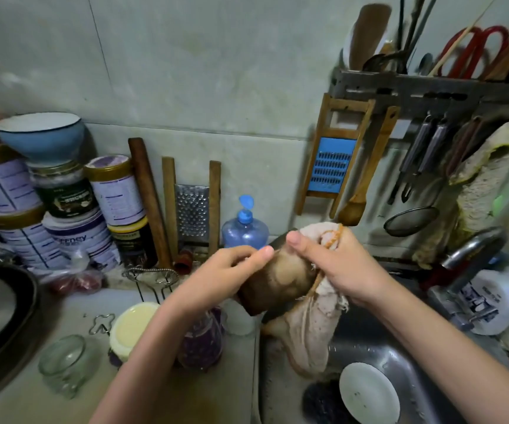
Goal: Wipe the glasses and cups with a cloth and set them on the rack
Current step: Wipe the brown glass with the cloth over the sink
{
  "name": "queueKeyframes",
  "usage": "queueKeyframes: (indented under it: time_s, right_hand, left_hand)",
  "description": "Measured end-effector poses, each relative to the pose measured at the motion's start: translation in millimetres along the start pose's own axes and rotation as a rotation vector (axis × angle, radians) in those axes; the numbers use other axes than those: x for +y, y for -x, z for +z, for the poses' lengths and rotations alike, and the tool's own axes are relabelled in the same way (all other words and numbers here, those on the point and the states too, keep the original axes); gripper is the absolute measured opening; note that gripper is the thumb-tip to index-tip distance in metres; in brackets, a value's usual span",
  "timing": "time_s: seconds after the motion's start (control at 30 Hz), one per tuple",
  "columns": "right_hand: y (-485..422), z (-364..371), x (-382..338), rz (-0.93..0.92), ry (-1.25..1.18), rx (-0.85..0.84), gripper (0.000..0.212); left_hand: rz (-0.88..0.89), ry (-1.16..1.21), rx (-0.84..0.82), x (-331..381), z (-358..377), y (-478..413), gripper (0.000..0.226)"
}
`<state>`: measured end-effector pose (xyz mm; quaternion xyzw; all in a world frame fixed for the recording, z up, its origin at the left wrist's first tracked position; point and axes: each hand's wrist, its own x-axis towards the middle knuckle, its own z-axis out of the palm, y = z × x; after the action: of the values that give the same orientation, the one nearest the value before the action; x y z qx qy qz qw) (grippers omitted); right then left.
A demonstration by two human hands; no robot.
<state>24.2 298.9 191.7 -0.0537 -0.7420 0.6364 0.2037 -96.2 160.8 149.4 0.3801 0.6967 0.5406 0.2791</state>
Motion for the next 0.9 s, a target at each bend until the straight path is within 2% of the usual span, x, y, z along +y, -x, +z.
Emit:
queueKeyframes:
  time_s: [0.03, 0.1, 0.17, 0.27, 0.33, 0.4, 0.5, 0.6, 0.67, 0.7, 0.77, 0.83, 0.9]
  right_hand:
    - [-5.8, 4.3, -2.0, -0.010, 0.077, 0.061, 0.034]
    - [-16.1, 13.1, -1.8, -0.034, 0.266, 0.217, 0.045]
    - [-24.8, 20.0, 5.5, -0.094, 0.365, 0.402, 0.054]
    - [-31.3, 34.2, 17.1, -0.202, 0.234, 0.628, 0.053]
    - [-25.0, 46.5, 25.0, -0.282, 0.149, 0.575, 0.052]
    - [-10.7, 58.1, 36.7, -0.327, 0.326, 0.392, 0.070]
    - [10.5, 64.8, 43.2, -0.362, 0.592, 0.110, 0.089]
    - [21.7, 63.7, 40.5, -0.378, 0.621, -0.015, 0.088]
    - [17.7, 60.2, 39.1, -0.392, 0.512, 0.045, 0.079]
    - [12.0, 57.3, 39.3, -0.341, 0.392, 0.110, 0.080]
    - [0.1, 50.1, 23.1, -0.149, 0.000, 0.250, 0.092]
    - [-5.5, 42.2, 10.4, 0.030, -0.384, 0.273, 0.085]
    - [3.1, 40.9, 4.0, 0.109, -0.483, 0.267, 0.076]
  left_hand:
    - [-0.023, 0.043, -0.096, 0.8, -2.1, 1.4, 0.054]
    - [-0.047, 0.126, -0.179, -0.3, 1.2, 3.6, 0.060]
    - [-0.036, 0.204, -0.111, -3.4, 8.7, 5.1, 0.065]
    - [-0.030, 0.364, 0.007, -2.5, 13.6, 5.2, 0.057]
    - [-0.037, 0.509, 0.017, -1.8, 13.7, 1.2, 0.050]
    - [-0.027, 0.600, 0.061, -0.9, 15.6, -2.3, 0.047]
    - [-0.024, 0.519, 0.185, -3.1, 20.4, -3.8, 0.047]
    - [-0.007, 0.583, 0.210, -1.2, 23.9, 2.2, 0.047]
    - [0.001, 0.650, 0.177, 0.9, 28.1, 9.6, 0.053]
    - [0.008, 0.674, 0.152, 1.1, 31.4, 13.8, 0.058]
    - [0.029, 0.673, 0.124, 7.6, 39.1, 24.4, 0.070]
    - [0.074, 0.638, 0.141, 14.5, 44.7, 31.3, 0.072]
    - [0.109, 0.590, 0.179, 22.0, 50.4, 38.2, 0.066]
